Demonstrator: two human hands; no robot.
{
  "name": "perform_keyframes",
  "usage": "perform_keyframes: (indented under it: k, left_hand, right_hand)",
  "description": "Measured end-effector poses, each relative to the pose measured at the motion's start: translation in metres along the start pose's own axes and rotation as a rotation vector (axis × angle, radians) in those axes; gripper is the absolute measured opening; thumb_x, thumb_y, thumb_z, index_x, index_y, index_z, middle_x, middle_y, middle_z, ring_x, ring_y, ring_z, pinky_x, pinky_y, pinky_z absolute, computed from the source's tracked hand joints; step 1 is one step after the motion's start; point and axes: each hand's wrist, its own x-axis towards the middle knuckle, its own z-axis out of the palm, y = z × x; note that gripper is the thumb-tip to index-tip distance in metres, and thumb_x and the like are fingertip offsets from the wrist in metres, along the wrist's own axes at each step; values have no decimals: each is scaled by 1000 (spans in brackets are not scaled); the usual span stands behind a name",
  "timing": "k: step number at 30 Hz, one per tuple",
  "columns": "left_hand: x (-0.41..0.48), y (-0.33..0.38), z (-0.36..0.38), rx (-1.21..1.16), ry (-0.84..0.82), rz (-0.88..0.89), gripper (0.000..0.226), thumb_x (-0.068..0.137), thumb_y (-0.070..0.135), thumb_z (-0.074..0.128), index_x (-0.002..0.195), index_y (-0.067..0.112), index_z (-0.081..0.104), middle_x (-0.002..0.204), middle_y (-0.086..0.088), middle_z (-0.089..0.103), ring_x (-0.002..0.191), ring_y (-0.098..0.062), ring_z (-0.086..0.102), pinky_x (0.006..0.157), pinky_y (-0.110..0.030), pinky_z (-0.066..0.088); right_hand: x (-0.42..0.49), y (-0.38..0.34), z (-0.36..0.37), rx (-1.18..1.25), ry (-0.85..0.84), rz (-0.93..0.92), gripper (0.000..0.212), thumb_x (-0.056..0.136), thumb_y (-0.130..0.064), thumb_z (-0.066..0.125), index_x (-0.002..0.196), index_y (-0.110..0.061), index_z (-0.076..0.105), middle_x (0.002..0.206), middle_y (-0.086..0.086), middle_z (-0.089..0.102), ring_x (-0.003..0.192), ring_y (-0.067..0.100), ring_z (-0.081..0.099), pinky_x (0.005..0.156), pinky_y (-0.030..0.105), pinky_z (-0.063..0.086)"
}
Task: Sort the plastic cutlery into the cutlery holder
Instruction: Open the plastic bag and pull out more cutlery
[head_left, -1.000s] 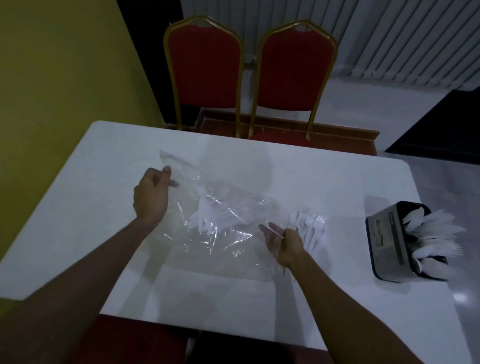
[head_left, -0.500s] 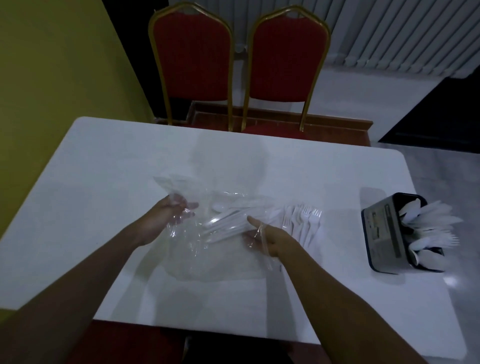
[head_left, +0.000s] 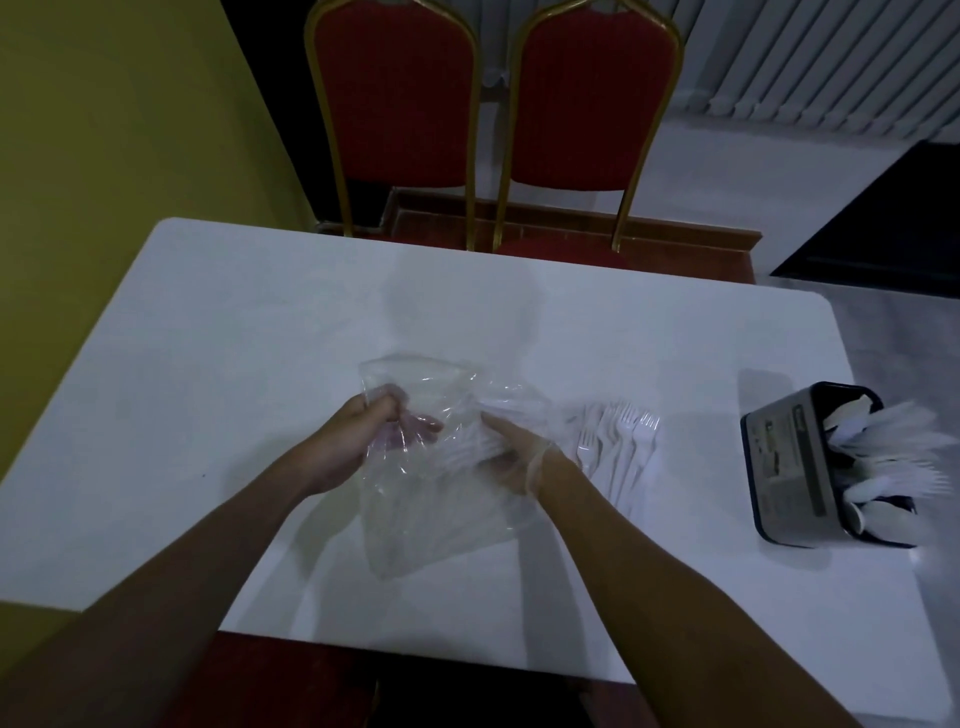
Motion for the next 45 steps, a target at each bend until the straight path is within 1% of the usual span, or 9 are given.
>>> perform_keyframes:
  k: [7,13,19,26,28,31,34,39,45]
  left_hand:
    - [2,7,-11,-12,78,37,21,97,7,29,84,11,44,83,-11,75,70,-16,70,58,-16,50]
    - [3,5,-28,9,203,64,24,96,8,31,80,8,49,77,-15,74,78,-14,70,68,-24,48]
    - [4,4,-56,187,364,-12,30,95,19,33,77,10,55,84,-1,77,75,-8,72,67,-29,38]
    - [1,-6,-82,187,434,-100,17,96,18,34,80,22,39,81,1,76,70,-13,72,56,-26,31]
    - [2,-9,-87,175,463,-123,16,95,15,35,80,22,39,79,1,76,65,-11,72,54,-25,29]
    - [3,-13,-91,185,503,-144,12,92,15,36,84,22,42,78,2,76,64,-10,72,55,-25,31]
    - [5,-15,-90,205,533,-130,12,92,16,37,84,21,43,80,1,76,67,-11,72,57,-25,34]
    - [9,-26,-100,301,584,-107,16,89,25,42,76,20,51,92,-3,75,85,-21,69,72,-31,44]
    - [6,-31,-111,529,752,-74,18,76,31,61,84,16,70,84,-4,69,81,-23,61,77,-30,42]
  right_hand:
    - [-5,-3,4,153,-101,-33,23,85,-14,72,103,-1,69,97,16,73,86,28,73,79,42,60]
    - [-7,-5,16,144,82,-81,27,100,-10,44,105,11,59,107,28,62,100,34,63,90,39,49]
    - [-16,-10,-25,171,174,-80,14,85,5,56,71,3,56,69,19,59,57,26,60,51,33,58]
    - [-11,4,-57,-284,372,-125,26,85,1,54,59,3,52,60,19,53,40,22,50,45,26,45]
    - [-10,9,-62,-450,487,-163,18,84,-10,63,82,7,58,79,22,61,58,26,61,59,33,53]
    - [-16,11,-63,-750,600,-190,84,86,-35,68,142,9,24,130,24,54,115,34,59,97,38,51]
    - [-22,11,-60,-895,614,-265,104,88,-38,65,148,9,-6,152,23,29,139,36,34,112,40,35]
    - [-31,4,-41,-1413,851,-443,69,85,-31,66,138,-3,31,137,17,42,126,35,42,99,43,42]
    - [-2,-1,-26,-1940,373,-833,57,88,-1,54,142,-12,39,150,8,35,133,34,34,105,42,33]
